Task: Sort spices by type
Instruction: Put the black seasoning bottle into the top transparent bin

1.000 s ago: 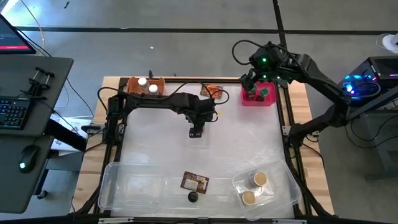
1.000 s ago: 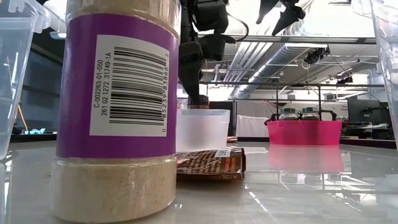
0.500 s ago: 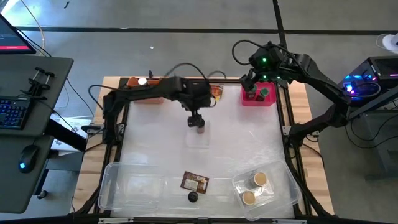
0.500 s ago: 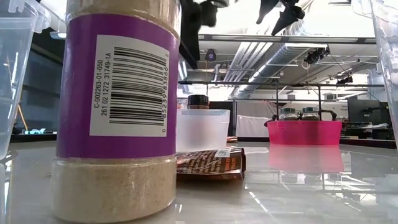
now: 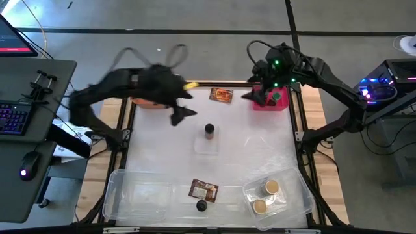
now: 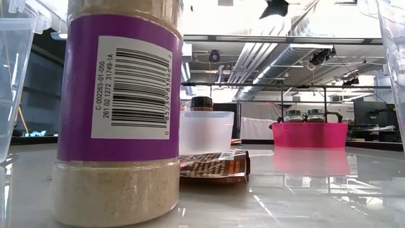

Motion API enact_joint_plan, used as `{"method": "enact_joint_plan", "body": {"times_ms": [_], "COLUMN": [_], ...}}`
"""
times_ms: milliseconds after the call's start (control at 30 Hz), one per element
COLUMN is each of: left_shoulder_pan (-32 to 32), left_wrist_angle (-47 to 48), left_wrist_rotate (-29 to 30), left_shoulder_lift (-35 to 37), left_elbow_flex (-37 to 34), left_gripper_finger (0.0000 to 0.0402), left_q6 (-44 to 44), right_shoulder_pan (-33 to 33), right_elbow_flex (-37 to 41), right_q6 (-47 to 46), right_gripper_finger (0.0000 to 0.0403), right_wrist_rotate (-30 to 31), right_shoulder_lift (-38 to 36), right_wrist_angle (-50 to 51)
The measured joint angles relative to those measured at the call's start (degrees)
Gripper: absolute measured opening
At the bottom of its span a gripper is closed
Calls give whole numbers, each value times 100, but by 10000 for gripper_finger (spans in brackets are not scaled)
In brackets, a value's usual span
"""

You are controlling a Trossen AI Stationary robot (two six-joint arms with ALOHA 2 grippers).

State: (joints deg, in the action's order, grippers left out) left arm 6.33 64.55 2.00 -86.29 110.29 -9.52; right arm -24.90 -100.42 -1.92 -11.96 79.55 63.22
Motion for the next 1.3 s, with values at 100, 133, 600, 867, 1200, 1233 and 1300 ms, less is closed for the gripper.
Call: {"method": "enact_joint_plan", "body": {"times_ms": [100, 133, 600, 867, 1200, 1233, 1300], "left_shoulder_pan": [-391, -541, -1894, -2252, -2339, -2339, -2339], "left_wrist_angle": [-123, -215, -1422, -1526, -1793, -1863, -1944], "left_wrist_rotate": [744, 1021, 2603, 2533, 2576, 2576, 2574], "left_shoulder_lift": [746, 993, 3279, 3181, 2844, 2810, 2746], "left_elbow_flex": [-409, -600, -3425, -3827, -3835, -3835, -3835], "left_gripper_finger": [320, 320, 320, 320, 320, 320, 320], "left_q6": [-595, -802, -2346, -2419, -2249, -2226, -2146], "right_shoulder_pan": [311, 472, 4127, 4883, 5386, 5395, 5405], "right_elbow_flex": [0, 0, 0, -739, -1318, -1318, -1318], "right_q6": [-4, -117, -3038, -4645, -4508, -4426, -4238], "right_gripper_finger": [394, 394, 394, 394, 394, 394, 394], "right_wrist_rotate": [-761, -866, 753, 542, 1094, 1100, 1190], "right_shoulder_lift": [0, 0, 1630, 3101, 4116, 4190, 4305], "right_wrist_angle": [-277, -362, -3376, -2767, -1585, -1588, -1561]}}
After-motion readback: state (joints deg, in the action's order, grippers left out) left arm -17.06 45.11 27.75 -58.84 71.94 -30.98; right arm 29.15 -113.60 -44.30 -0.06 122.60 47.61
